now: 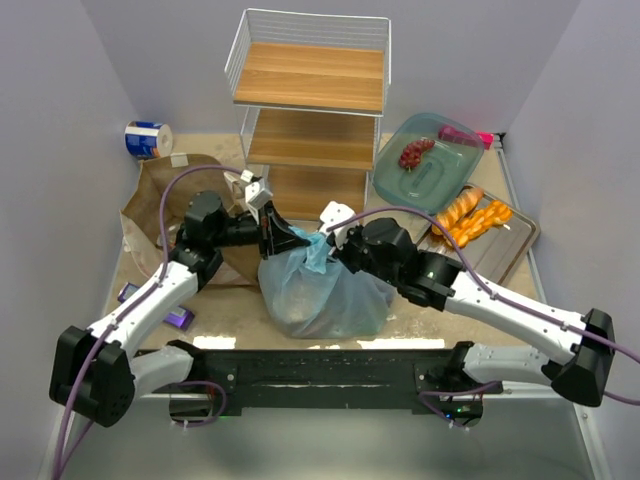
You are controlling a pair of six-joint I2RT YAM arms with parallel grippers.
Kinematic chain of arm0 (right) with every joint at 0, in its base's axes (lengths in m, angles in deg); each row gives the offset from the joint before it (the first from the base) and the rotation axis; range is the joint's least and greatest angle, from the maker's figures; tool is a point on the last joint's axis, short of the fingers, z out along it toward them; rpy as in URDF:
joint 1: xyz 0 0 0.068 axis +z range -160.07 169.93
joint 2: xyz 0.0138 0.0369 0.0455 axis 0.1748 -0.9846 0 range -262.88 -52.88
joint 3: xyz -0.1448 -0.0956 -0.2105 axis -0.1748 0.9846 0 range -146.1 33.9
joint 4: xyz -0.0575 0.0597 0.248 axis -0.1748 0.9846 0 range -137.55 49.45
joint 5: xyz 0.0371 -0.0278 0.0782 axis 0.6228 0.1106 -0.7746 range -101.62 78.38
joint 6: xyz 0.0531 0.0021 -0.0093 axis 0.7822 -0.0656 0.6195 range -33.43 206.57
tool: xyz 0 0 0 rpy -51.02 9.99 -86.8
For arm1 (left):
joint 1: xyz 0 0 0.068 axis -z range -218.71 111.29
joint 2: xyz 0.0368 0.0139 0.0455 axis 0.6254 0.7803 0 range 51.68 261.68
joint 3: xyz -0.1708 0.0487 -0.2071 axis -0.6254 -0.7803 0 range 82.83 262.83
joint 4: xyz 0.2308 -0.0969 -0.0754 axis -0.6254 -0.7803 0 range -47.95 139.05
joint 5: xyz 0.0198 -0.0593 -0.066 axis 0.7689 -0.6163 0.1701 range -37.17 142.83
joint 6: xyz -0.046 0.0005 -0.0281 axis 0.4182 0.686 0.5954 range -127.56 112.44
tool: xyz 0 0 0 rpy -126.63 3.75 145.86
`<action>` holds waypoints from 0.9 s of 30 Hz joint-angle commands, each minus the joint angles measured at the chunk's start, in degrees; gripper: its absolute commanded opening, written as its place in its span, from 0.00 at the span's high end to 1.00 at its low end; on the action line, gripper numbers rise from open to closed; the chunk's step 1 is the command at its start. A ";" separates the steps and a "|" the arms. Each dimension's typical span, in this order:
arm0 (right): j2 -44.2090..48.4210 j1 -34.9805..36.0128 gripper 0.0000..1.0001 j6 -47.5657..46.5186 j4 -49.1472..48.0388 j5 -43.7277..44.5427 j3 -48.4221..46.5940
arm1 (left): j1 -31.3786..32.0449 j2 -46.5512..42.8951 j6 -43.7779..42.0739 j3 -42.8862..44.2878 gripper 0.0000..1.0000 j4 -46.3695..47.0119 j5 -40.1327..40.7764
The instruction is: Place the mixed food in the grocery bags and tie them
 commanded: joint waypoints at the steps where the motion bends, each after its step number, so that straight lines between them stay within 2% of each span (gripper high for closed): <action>1: 5.06 -2.88 1.00 2.45 5.34 11.20 -1.47 | 3.96 -4.98 -6.12 -0.42 1.00 -0.92 6.92; 2: 5.76 -2.88 0.91 4.19 5.87 9.10 -1.82 | 4.92 -5.50 -6.75 -0.60 1.00 -1.27 9.32; 4: 6.47 -2.88 0.81 7.00 7.80 5.94 -2.70 | 6.25 -7.35 -7.37 -1.47 1.00 0.04 14.67; 5: 7.17 -2.88 0.68 8.15 8.68 2.52 -3.05 | 6.25 -7.79 -7.54 -1.57 1.00 0.30 16.62; 7: 8.22 -2.88 0.54 11.66 11.83 -0.49 -3.76 | 6.34 -8.84 -8.24 -1.74 1.00 0.57 20.40; 8: 8.75 -2.88 0.43 14.29 12.81 -1.46 -3.93 | 6.34 -8.93 -8.25 -1.92 1.00 1.00 20.94; 11: 12.79 -2.88 0.34 20.89 16.68 -3.40 -4.90 | 7.30 -9.64 -7.55 -3.15 1.00 3.90 22.69; 14: 17.79 -2.88 0.29 33.18 17.75 -2.52 -5.78 | 10.37 -12.09 -7.72 -5.26 1.00 4.79 26.91; 17: 22.98 -2.88 0.28 48.64 12.66 -2.35 -3.24 | 12.92 -14.03 -9.04 -7.19 1.00 3.74 32.35; 20: 26.42 -2.79 0.30 64.99 -3.22 -7.16 5.27 | 16.26 -16.83 -11.23 -7.98 1.00 1.63 36.67; 21: 25.64 -2.79 0.34 71.47 -11.96 -8.66 8.95 | 16.79 -17.37 -11.93 -8.51 1.00 1.36 38.59; 25: 18.10 -1.92 0.34 79.09 -19.17 -13.41 8.38 | 19.25 -18.69 -13.61 -8.78 1.00 -0.22 42.03; 27: 15.54 0.36 0.33 81.45 -21.18 -12.46 7.06 | 20.57 -19.04 -14.31 -8.86 1.00 -0.92 44.30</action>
